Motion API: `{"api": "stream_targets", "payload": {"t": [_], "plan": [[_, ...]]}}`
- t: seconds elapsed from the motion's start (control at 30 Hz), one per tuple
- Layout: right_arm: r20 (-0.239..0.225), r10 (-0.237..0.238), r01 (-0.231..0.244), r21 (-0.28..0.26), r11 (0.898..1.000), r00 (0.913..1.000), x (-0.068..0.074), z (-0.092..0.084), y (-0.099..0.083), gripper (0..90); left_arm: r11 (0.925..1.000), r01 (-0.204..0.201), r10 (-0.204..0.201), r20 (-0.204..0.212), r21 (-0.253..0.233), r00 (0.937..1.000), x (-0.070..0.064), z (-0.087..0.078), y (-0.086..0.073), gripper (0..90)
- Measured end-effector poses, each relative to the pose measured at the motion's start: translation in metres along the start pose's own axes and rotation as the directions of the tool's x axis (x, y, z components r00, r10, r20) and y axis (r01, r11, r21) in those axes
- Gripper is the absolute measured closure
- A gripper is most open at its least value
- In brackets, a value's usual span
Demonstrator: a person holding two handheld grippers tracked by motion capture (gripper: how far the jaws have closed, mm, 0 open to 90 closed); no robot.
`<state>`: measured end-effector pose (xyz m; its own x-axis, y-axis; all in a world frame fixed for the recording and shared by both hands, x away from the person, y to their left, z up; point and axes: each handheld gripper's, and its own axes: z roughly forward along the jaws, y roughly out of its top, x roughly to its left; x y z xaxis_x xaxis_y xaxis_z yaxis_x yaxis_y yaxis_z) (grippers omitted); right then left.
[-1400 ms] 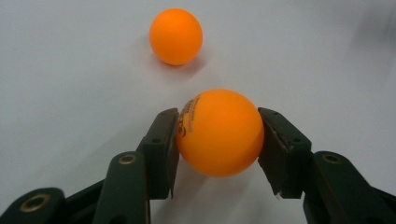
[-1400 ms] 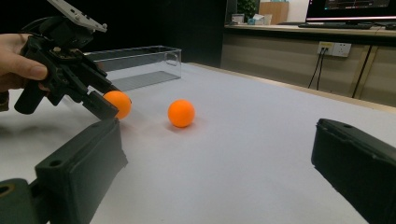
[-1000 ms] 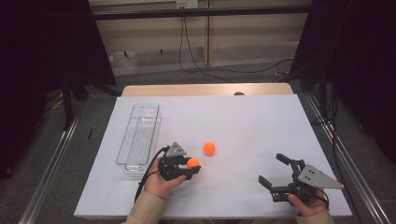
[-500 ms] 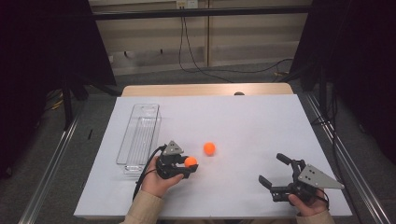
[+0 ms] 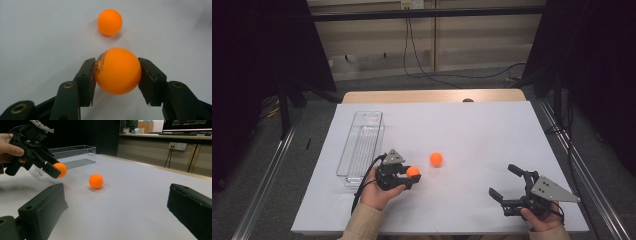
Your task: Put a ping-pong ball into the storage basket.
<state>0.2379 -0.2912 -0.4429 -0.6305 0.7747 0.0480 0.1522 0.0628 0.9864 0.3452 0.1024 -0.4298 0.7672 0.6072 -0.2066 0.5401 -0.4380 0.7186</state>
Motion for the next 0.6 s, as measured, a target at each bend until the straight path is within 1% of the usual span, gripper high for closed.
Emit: {"api": "stream_targets", "payload": {"t": [0.13,0.23,0.4,0.5,0.6], "plan": [[0.002,0.0,0.0,0.0,1.0,1.0,-0.0002,0.0,0.0,1.2,1.0,0.006,-0.006,-0.003,-0.001,1.0,0.0011,-0.0007,-0.0001,50.9],[-0.001,0.001,-0.001,-0.001,1.0,1.0,0.0,0.0001,0.0,1.2,1.0,0.003,-0.003,-0.005,0.005,1.0,0.0024,-0.0024,0.0002,50.9],[-0.001,0.001,-0.001,0.0,1.0,1.0,-0.0001,0.0001,0.0,1.2,0.9999,0.011,-0.011,-0.006,0.002,0.9999,0.0037,-0.0039,0.0003,50.9],[0.0,0.001,-0.001,0.0,1.0,1.0,-0.0002,0.0001,0.0,1.3,0.9998,0.02,-0.02,-0.011,-0.007,0.9997,0.0044,-0.005,0.0003,50.9],[-0.001,0.002,-0.002,0.0,1.0,1.0,-0.0001,0.0,0.0,1.3,0.9997,0.024,-0.024,-0.009,-0.004,0.9997,0.0054,-0.0064,0.0005,50.9]]}}
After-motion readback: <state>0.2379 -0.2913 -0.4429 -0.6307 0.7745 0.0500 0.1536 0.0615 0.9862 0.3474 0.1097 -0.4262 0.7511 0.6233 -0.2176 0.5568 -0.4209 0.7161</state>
